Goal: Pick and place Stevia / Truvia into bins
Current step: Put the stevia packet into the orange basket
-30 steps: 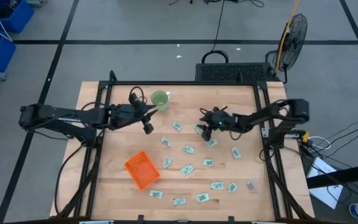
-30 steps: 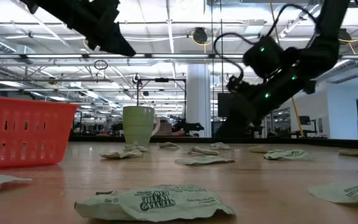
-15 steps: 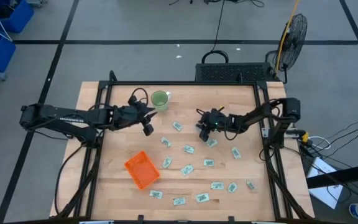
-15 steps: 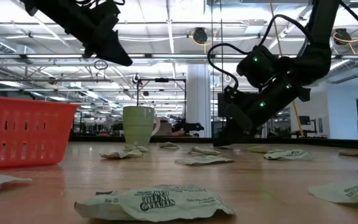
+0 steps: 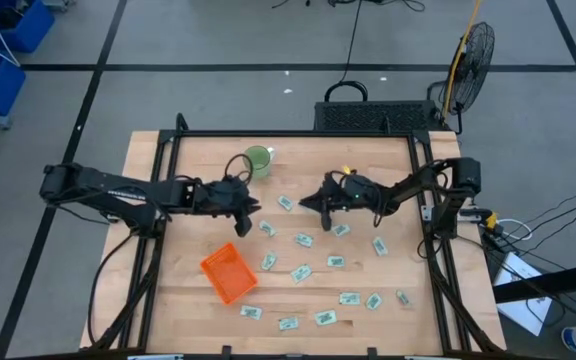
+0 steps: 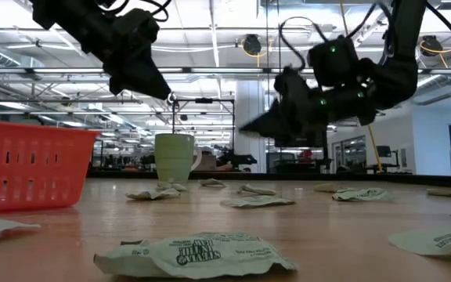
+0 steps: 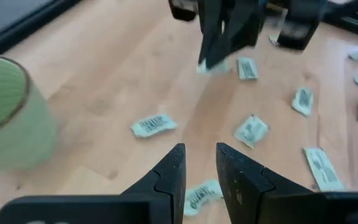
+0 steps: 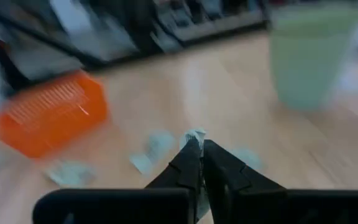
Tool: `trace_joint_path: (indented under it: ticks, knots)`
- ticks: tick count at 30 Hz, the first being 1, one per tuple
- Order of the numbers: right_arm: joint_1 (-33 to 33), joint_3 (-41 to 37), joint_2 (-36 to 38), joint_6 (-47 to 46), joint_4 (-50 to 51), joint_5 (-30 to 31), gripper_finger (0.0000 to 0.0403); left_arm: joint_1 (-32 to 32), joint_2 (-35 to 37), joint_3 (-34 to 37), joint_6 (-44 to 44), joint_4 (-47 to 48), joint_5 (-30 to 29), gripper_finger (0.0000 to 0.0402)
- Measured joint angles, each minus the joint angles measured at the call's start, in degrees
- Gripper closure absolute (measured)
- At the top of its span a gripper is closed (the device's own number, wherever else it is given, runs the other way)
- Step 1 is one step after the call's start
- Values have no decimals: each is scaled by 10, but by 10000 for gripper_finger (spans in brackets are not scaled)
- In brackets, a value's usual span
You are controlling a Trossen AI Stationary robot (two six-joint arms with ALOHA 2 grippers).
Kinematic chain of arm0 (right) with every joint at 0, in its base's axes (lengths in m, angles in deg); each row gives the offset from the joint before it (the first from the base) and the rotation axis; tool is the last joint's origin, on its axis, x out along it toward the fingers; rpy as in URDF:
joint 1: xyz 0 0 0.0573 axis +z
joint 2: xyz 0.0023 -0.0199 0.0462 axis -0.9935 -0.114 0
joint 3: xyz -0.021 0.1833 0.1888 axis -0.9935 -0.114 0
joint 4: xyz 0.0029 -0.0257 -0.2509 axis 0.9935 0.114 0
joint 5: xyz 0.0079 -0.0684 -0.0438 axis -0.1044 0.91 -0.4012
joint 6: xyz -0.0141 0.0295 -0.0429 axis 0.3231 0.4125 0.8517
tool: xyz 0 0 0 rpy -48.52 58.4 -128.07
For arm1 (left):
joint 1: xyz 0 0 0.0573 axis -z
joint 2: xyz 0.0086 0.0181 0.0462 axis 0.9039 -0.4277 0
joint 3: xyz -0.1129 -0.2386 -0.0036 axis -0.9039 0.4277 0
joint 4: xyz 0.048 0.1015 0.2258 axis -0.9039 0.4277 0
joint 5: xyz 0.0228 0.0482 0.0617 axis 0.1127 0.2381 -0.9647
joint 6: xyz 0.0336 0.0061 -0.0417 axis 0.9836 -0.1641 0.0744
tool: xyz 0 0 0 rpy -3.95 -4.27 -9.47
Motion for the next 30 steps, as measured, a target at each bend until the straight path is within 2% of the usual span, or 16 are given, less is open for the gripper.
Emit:
trace_joint_path:
  ticks: [4,7,10,12,15,24,30]
  knots:
    - [52,78,0,10,28,-35,399,4,16,0,-8,-2,-16,309]
    - [102,163,-13,66,132,-42,396,4,48,0,-28,0,-69,309]
    - [141,244,-34,128,225,-35,395,3,88,0,-12,7,-135,309]
    - [161,286,-52,144,240,-15,395,3,115,0,9,10,-183,309]
    - [180,338,-87,153,231,-13,395,2,150,0,34,18,-221,309]
    - [197,479,-245,149,240,-12,394,2,195,0,36,7,-206,309]
    - [199,500,-267,147,254,-12,354,3,188,0,33,32,-190,309]
